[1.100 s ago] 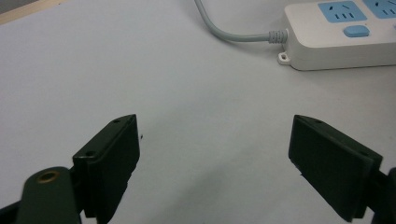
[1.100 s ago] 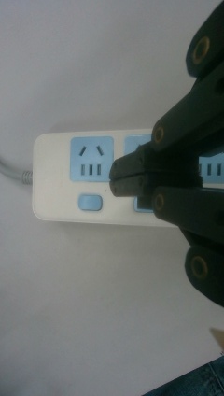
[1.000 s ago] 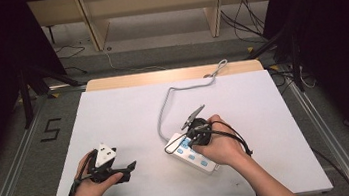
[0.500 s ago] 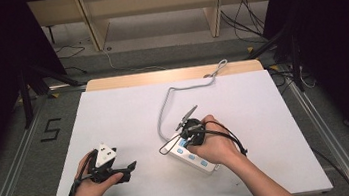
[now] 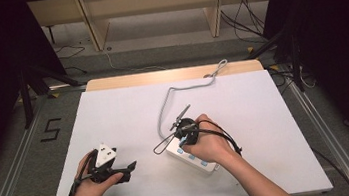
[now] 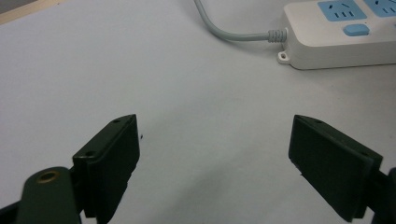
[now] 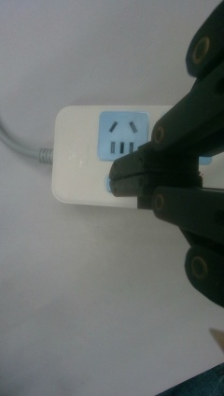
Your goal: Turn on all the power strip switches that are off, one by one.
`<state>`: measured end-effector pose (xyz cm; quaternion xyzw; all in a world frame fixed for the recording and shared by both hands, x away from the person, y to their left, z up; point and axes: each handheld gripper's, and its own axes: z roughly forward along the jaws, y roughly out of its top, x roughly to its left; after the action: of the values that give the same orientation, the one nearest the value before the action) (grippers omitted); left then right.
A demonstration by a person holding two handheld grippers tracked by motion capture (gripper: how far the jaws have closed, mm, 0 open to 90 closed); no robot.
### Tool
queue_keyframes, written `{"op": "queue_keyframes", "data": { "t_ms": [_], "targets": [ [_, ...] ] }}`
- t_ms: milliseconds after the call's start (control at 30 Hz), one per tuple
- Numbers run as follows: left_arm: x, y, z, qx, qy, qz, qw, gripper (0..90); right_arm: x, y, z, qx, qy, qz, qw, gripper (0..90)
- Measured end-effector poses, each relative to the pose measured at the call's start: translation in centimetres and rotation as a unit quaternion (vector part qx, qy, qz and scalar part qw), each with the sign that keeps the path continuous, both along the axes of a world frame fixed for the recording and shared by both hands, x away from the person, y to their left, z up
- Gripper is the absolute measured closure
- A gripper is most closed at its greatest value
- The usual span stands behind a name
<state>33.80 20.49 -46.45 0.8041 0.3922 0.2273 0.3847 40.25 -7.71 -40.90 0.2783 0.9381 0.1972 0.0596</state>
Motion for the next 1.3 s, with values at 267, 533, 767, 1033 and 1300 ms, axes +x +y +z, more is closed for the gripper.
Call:
{"op": "queue_keyframes", "data": {
  "t_ms": [267, 533, 767, 1033, 1300],
  "targets": [
    [0.0, 0.0, 0.0, -0.001, 0.0, 0.0, 1.0, 16.3, 0.4, 1.0, -0.1, -0.004, 0.003, 0.006, 1.0, 90.0],
    [0.0, 0.1, 0.0, 0.001, -0.002, 0.0, 1.0, 16.3, 0.8, 1.7, -0.6, -0.016, 0.006, 0.007, 0.9998, 90.0],
    [0.0, 0.0, 0.0, -0.001, -0.002, 0.0, 1.0, 16.3, 1.2, 2.0, -1.0, -0.026, 0.007, 0.009, 0.9996, 90.0],
    [0.0, 0.1, 0.0, -0.001, -0.001, 0.0, 1.0, 16.3, 1.4, 2.2, -1.5, -0.039, 0.01, 0.009, 0.9991, 90.0],
    [0.0, 0.0, 0.0, 0.0, -0.001, -0.001, 1.0, 16.3, 1.5, 2.4, -1.8, -0.046, 0.012, 0.007, 0.9988, 90.0]
  ]
}}
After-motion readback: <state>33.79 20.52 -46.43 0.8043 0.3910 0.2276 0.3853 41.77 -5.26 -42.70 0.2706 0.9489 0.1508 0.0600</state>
